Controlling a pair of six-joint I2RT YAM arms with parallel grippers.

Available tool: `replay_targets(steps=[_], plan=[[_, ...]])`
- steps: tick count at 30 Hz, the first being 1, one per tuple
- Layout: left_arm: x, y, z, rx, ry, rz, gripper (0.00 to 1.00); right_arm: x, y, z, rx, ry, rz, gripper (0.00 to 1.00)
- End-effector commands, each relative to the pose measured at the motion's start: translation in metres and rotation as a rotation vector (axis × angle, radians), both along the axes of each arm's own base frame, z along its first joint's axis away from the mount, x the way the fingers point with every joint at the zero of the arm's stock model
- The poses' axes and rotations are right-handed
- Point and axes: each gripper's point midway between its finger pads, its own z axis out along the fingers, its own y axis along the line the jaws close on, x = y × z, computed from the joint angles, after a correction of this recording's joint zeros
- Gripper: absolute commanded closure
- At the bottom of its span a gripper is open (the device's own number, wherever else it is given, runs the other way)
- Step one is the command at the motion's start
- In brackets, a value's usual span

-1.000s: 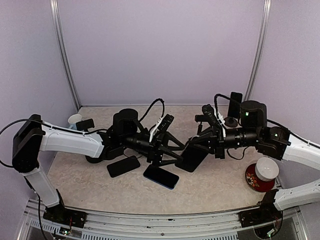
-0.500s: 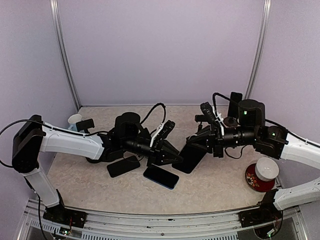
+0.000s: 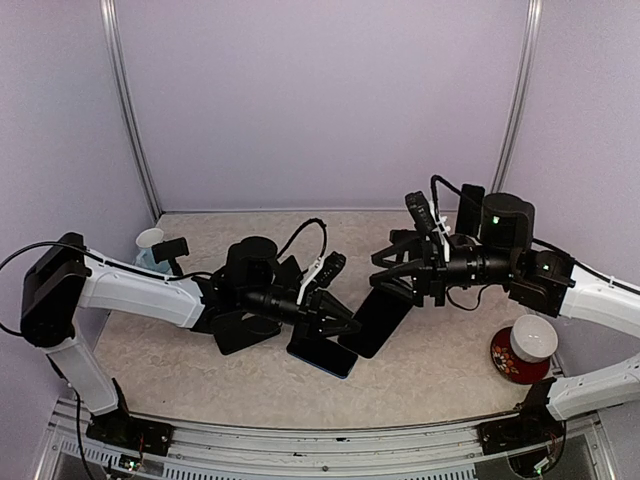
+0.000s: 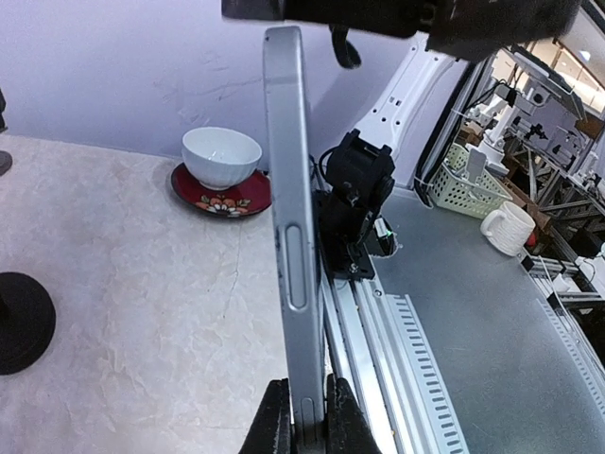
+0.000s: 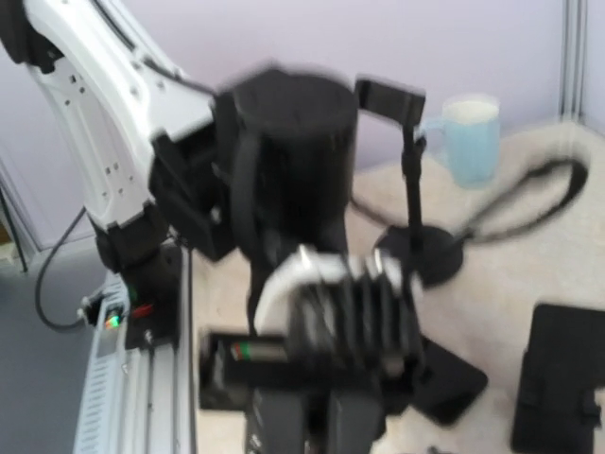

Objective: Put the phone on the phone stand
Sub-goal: Pass from the right arm to the left, then pass from the left arm to the right

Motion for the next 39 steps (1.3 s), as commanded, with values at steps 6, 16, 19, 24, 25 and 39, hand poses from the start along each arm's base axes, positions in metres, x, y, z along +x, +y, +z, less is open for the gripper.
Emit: replay_targets(steps=[6,16,19,24,25,39], plan=[[-0.006,0.008,0.046,-0.158,-0.055,0.031,1.00,-0.004,-0.007,0.026,0.134,-0.076,-0.011,0.33],[-0.014,0.012,0.058,-0.203,-0.087,0.035,1.00,0.001,-0.009,0.021,0.181,-0.080,-0.042,0.20],[-0.014,0.013,0.059,-0.205,-0.092,0.039,1.00,-0.003,-0.006,0.022,0.202,-0.066,-0.008,0.21],[-0.014,0.013,0.060,-0.212,-0.095,0.045,1.00,-0.009,0.000,0.019,0.229,-0.036,0.056,0.28],[-0.013,0.013,0.061,-0.215,-0.096,0.048,1.00,-0.009,0.002,0.018,0.230,-0.034,0.063,0.29],[-0.016,0.021,0.064,-0.232,-0.108,0.065,1.00,-0.006,0.001,0.006,0.217,-0.028,0.043,0.38]])
